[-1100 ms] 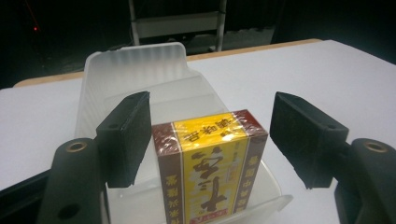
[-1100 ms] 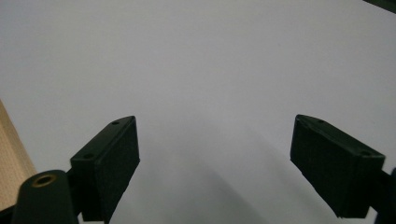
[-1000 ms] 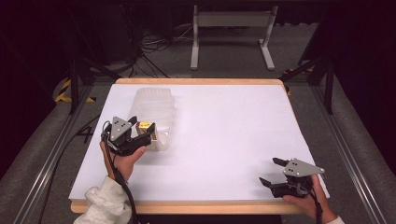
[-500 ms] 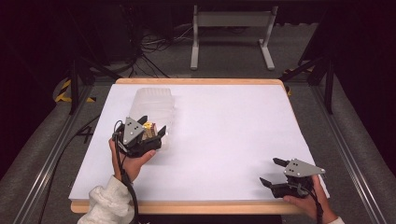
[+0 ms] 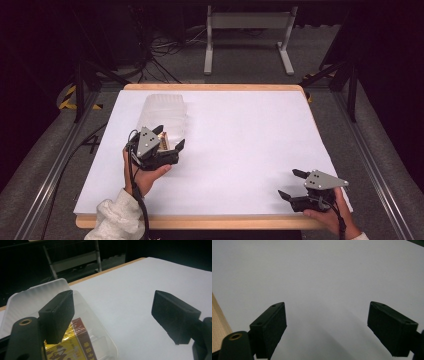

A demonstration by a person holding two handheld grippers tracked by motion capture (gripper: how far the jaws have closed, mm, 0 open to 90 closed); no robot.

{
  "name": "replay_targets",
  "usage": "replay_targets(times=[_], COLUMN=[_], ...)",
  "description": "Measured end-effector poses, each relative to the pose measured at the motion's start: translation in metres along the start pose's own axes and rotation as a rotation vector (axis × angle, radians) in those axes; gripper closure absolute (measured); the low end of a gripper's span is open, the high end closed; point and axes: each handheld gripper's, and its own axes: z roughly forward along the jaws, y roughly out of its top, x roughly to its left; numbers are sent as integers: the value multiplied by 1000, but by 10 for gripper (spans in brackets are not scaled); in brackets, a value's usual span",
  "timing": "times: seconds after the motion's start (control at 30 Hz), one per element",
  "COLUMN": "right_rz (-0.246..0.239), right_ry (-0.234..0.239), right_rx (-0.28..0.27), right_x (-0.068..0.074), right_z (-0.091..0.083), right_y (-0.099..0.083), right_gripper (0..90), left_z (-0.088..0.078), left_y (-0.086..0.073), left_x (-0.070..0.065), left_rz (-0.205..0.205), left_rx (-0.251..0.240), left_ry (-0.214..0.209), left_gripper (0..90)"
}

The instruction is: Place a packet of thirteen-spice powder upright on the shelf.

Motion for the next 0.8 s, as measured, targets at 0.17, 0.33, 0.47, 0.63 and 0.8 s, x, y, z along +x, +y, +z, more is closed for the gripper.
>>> replay_targets(times=[0.17,0.33,0.47,0.63,0.8], right_rz=[0,-1,-1,-1,0], right_ry=[0,-2,0,-1,-2], right_rx=[0,1,1,2,1], right_x=[0,0,0,0,0], right_z=[0,0,-1,-1,-1], right_y=[0,0,0,0,0], right_gripper=[162,162,162,162,162], left_z=[0,1,1,3,4], left_y=[0,0,1,0,-1], left_x=[-2,-5,-10,-20,-27], left_rz=[9,25,46,87,130], left_rx=[-1,8,11,19,29], left_ry=[-21,-40,-66,-103,-121], left_gripper=[138,109,97,93,99])
